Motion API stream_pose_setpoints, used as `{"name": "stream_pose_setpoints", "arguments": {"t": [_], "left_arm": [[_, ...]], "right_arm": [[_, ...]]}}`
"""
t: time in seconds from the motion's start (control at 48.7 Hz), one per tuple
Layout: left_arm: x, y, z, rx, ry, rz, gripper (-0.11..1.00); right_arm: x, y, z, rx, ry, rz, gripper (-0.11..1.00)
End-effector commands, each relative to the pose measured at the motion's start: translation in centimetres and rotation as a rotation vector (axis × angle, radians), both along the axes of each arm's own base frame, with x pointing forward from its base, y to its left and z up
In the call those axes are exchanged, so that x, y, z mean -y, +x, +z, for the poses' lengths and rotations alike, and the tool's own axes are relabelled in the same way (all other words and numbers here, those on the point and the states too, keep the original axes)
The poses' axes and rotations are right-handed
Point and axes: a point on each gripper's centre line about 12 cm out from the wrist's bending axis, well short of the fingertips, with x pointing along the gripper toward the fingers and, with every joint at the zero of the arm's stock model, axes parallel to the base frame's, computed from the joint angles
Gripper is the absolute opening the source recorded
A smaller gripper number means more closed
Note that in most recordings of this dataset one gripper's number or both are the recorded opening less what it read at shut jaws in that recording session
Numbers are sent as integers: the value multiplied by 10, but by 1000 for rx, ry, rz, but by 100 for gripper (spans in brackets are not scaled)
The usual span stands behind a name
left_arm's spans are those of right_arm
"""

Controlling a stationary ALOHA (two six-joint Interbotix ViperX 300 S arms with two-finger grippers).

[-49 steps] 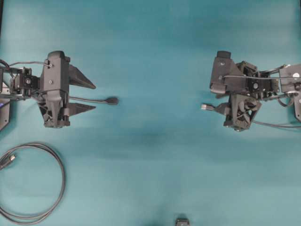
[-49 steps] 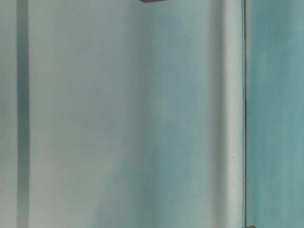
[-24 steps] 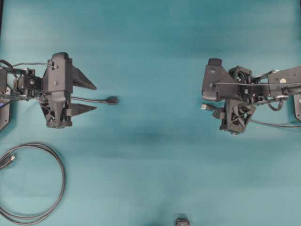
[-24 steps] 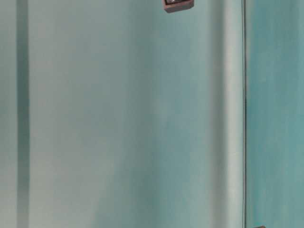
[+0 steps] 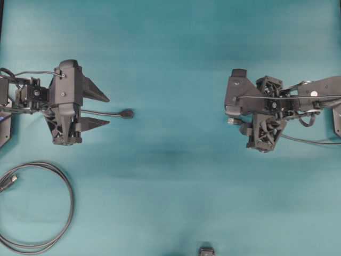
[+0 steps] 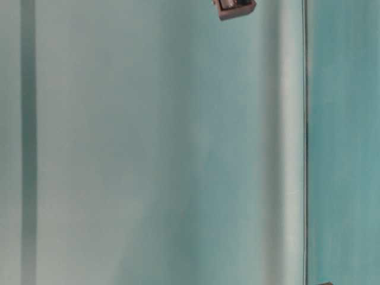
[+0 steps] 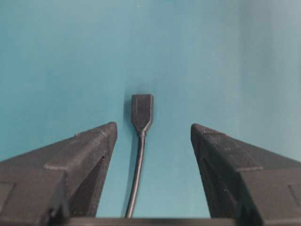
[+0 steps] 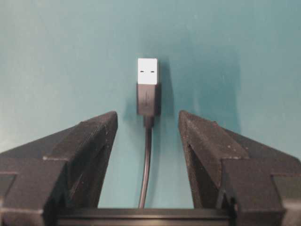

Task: Insert the USB using both arms.
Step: 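Close left gripper on female USB end, right gripper on male plug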

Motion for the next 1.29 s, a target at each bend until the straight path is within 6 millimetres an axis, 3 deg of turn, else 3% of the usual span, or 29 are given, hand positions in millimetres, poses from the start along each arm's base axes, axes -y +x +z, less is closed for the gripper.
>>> {"name": "stream_pose_setpoints", "arguments": {"t": [0.0,0.185,0.493,0.821,1.272], "left_arm": [[0,5,7,26,-9,10,76],[0,4,6,14,-9,10,76],[0,2,4,-18,-8,9,75],[-1,6,-8,-49,-6,10,76],[-5,42,-33,-83,-1,15,76]], "right_arm": [[0,12,7,33,-9,13,57],[0,15,-2,5,-13,16,54],[-2,8,-8,-27,-6,4,31],[-10,0,-14,-50,-1,18,30],[-11,-2,-13,-83,-8,25,27]]}}
